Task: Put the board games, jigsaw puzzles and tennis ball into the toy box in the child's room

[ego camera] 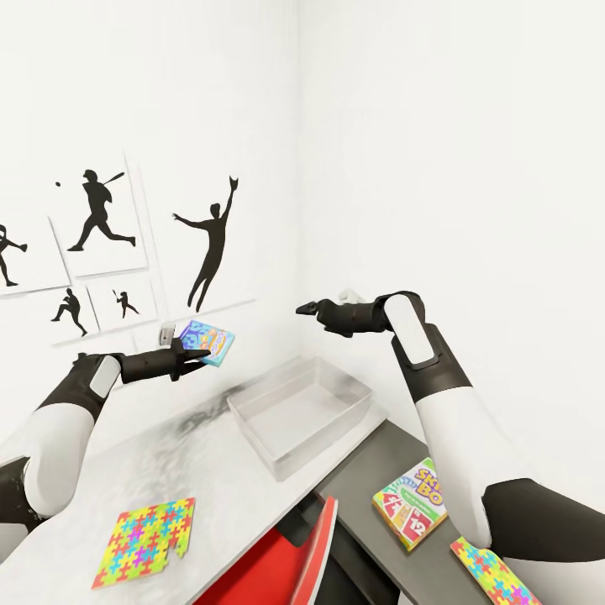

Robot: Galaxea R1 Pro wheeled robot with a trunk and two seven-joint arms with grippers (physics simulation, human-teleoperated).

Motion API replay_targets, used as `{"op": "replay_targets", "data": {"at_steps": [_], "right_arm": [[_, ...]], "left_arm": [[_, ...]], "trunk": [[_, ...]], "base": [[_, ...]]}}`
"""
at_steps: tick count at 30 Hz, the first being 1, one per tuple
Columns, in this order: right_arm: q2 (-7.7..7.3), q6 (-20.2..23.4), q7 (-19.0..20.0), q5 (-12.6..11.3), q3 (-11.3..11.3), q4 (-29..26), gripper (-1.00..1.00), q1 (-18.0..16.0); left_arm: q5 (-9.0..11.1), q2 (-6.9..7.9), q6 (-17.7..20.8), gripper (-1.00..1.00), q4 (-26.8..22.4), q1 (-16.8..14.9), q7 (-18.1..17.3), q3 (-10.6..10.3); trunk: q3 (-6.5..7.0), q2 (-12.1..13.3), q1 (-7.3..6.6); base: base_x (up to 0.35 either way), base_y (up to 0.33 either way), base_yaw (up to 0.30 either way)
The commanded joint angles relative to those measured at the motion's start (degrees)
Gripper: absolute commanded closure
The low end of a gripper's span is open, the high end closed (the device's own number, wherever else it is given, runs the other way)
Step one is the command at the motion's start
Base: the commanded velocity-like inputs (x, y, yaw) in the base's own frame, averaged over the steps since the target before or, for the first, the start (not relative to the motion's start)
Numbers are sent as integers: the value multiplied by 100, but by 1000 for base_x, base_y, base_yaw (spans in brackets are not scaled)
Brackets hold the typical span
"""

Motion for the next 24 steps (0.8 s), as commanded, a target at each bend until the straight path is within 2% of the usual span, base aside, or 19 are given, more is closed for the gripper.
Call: {"op": "replay_targets", "data": {"at_steps": [1, 9, 12, 16, 19, 22, 24], "right_arm": [[-1, 9, -60, -59, 3, -4, -100, -1], [-20, 9, -59, -63, 6, -161, -100, 7], [-24, 9, -62, -67, 17, -584, -100, 8], [-38, 9, -60, -78, 157, -1060, -100, 3], [-68, 9, -59, -89, 321, -1303, -100, 1], [-78, 9, -59, -92, 391, -1513, -100, 1], [-81, 9, -59, -93, 411, -1704, -100, 1]], "left_arm": [[-34, -2, 14, 100, 2, -2, -24, 25], [-38, 0, 14, 100, 5, -1, -14, 7], [-43, -12, 9, 100, 14, -3, 39, 8], [-56, -46, 4, 100, 23, -6, 70, -8], [-73, -141, -65, 100, 40, -6, 82, -24], [-94, -279, -144, 100, 177, -6, 177, -32], [-99, -374, -208, 100, 280, -7, 419, -33]], "trunk": [[-3, -4, 2], [-3, -4, 2], [-3, -4, 2], [-3, -4, 2], [-3, -4, 2], [-3, -4, 2], [-3, -4, 2]], "base": [[0, 0, 0], [0, 0, 0], [0, 0, 0], [0, 0, 0], [0, 0, 0], [0, 0, 0], [0, 0, 0]]}}
